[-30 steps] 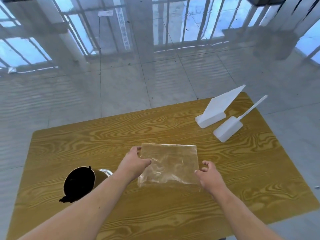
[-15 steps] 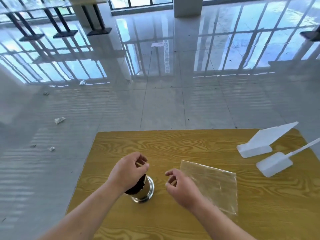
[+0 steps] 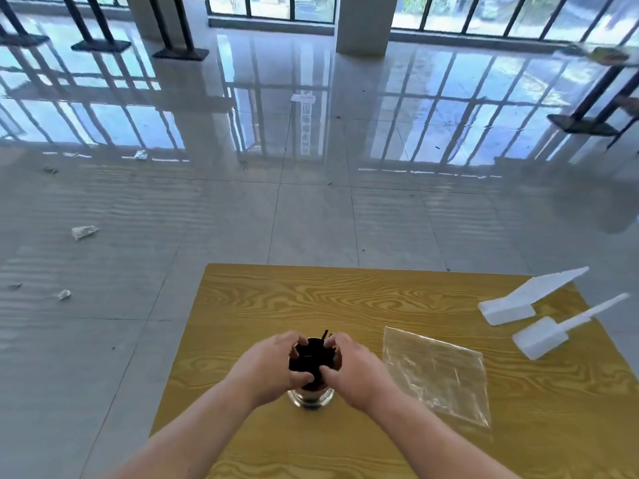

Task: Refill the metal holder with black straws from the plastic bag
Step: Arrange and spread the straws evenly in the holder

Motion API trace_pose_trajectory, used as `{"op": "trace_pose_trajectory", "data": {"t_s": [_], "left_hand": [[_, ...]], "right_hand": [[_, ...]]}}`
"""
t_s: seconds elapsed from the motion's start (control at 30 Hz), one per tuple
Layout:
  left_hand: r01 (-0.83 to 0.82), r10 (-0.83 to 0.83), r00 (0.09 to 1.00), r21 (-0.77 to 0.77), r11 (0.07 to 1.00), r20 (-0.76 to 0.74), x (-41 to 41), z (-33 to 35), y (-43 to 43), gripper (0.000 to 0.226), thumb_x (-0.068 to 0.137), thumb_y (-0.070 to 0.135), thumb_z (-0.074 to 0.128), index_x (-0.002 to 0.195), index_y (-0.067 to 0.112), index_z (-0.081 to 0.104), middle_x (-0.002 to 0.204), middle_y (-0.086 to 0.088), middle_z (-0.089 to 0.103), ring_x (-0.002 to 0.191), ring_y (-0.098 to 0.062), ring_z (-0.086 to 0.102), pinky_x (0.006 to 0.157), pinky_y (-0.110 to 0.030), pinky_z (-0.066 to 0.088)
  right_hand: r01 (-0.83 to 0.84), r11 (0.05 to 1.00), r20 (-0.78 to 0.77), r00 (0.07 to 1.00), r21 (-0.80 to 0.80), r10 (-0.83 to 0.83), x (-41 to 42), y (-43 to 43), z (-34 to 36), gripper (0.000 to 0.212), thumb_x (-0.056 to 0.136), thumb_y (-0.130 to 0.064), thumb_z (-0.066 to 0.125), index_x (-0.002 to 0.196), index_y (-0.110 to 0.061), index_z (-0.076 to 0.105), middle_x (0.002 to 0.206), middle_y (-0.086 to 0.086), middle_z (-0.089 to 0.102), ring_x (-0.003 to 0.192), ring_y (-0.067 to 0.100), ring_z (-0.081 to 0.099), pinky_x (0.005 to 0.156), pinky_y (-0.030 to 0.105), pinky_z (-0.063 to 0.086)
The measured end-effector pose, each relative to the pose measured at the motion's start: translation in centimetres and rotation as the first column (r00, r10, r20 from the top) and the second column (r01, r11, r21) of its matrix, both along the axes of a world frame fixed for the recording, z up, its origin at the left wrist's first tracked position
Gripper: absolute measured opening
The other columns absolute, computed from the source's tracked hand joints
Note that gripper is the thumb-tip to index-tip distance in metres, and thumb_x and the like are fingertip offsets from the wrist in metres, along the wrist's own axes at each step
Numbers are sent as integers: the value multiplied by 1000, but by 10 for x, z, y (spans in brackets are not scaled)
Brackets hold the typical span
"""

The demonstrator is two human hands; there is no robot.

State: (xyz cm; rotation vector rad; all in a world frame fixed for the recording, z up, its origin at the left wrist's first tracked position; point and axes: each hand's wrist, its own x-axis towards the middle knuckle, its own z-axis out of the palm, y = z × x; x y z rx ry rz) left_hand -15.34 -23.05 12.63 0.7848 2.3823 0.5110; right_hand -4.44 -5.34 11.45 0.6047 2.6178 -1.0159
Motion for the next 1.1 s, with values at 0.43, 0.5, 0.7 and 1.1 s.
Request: {"op": "trace_pose_trajectory", "data": {"t_s": [0.43, 0.5, 0.7, 1.1], "left_hand": [[206, -191, 964, 65, 976, -187, -22, -13, 17, 20, 93, 39, 64, 110, 32, 70, 110, 11, 71, 99, -13, 66, 77, -24, 49], [210, -194, 962, 70, 975, -191, -24, -12, 21, 18, 93, 38, 65, 109, 32, 72, 110, 11, 71, 100, -13, 66, 82, -26, 52], [187, -153, 960, 128, 974, -233, -33, 10, 29, 13, 91, 38, 69, 99, 31, 76, 97, 17, 73, 88, -4, 63, 73, -16, 44], [-26, 68, 989, 298, 954, -129, -81, 140, 32, 8, 83, 34, 86, 78, 35, 78, 67, 25, 72, 57, 4, 63, 56, -20, 44]], "right_hand": [[139, 990, -48, 989, 28, -138, 5, -16, 11, 19, 98, -34, 65, 117, -32, 66, 104, -17, 71, 90, 3, 64, 68, 15, 43], [139, 990, -55, 989, 22, -137, 8, -11, 11, 19, 98, -35, 66, 117, -34, 66, 103, -17, 71, 87, 0, 63, 64, 15, 43], [170, 984, -67, 983, -50, -173, 10, 8, 13, 11, 97, -35, 65, 107, -41, 64, 93, -13, 73, 69, -7, 61, 59, 17, 48], [177, 952, -227, 945, -250, -235, -2, 46, 37, 9, 102, -23, 69, 98, -31, 70, 80, -5, 70, 63, -3, 60, 58, 17, 50]]}}
